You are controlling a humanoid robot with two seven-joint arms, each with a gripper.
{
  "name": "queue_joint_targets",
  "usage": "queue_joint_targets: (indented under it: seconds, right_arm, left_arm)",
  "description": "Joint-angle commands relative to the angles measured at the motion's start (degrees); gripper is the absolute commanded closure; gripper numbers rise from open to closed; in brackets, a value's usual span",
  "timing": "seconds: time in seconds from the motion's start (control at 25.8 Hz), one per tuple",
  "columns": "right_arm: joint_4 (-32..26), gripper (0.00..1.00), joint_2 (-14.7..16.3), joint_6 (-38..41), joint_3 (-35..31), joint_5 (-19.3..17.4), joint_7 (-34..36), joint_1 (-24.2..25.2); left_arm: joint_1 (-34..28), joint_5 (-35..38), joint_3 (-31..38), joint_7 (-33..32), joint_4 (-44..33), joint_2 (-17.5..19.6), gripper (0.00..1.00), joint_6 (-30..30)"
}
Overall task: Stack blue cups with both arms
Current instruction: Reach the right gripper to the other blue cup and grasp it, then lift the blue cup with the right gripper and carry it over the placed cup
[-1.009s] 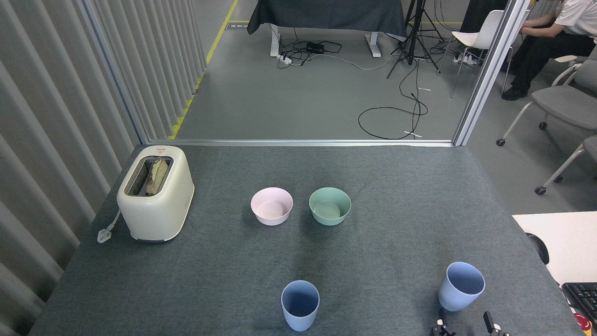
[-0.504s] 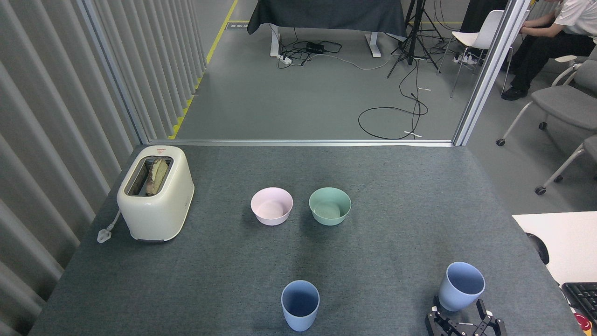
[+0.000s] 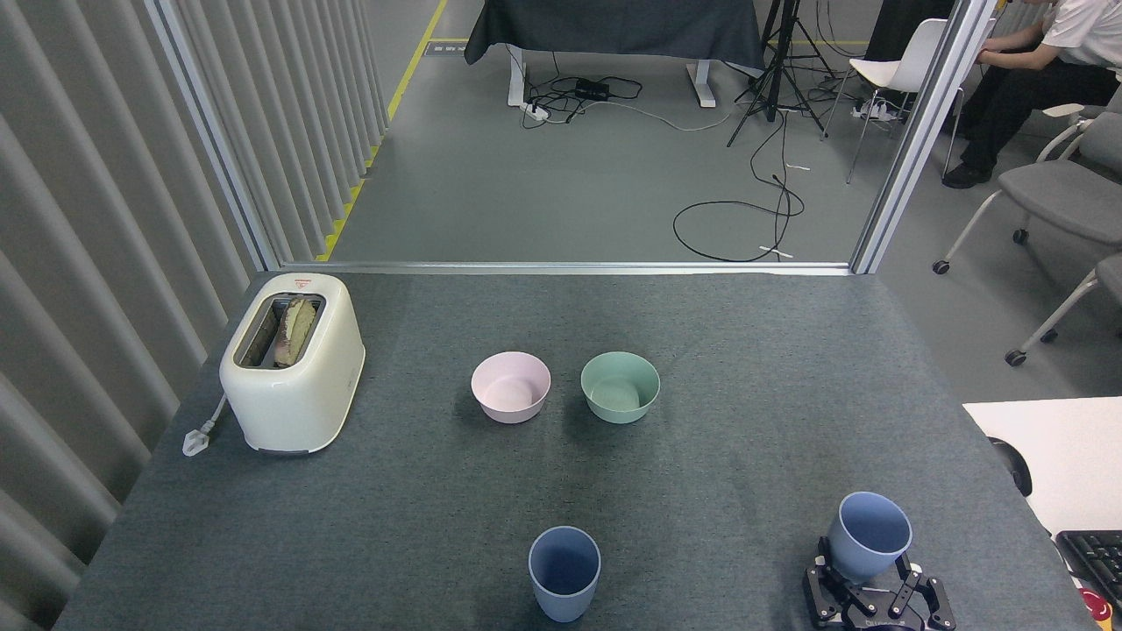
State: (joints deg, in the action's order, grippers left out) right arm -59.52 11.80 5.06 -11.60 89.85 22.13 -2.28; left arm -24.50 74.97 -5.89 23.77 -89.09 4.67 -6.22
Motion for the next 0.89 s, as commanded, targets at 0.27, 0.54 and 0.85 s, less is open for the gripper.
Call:
queue_joint_targets:
  seconds: [0.27,0.54,0.85]
  right_arm:
    - [0.4,0.38,0.5,-0.1,1.7,0.7,0.0,-0.3]
    - [-7.1,0.4,0.1,0.0,2.3,2.1,-0.1,0.3]
    - [-22.7,0.4,-0.6,0.0,13.1,2.6,-5.7,0.4]
  left_arm:
    - [0.1,0.0,0.0,0.0,0.1,0.0,0.0,0.0]
    - [0.1,0.0,-0.1,0.0,0.0,0.0,0.0,-0.1]
    - [0.1,0.0,-0.2,0.3,0.0,0.0,0.0,-0.2]
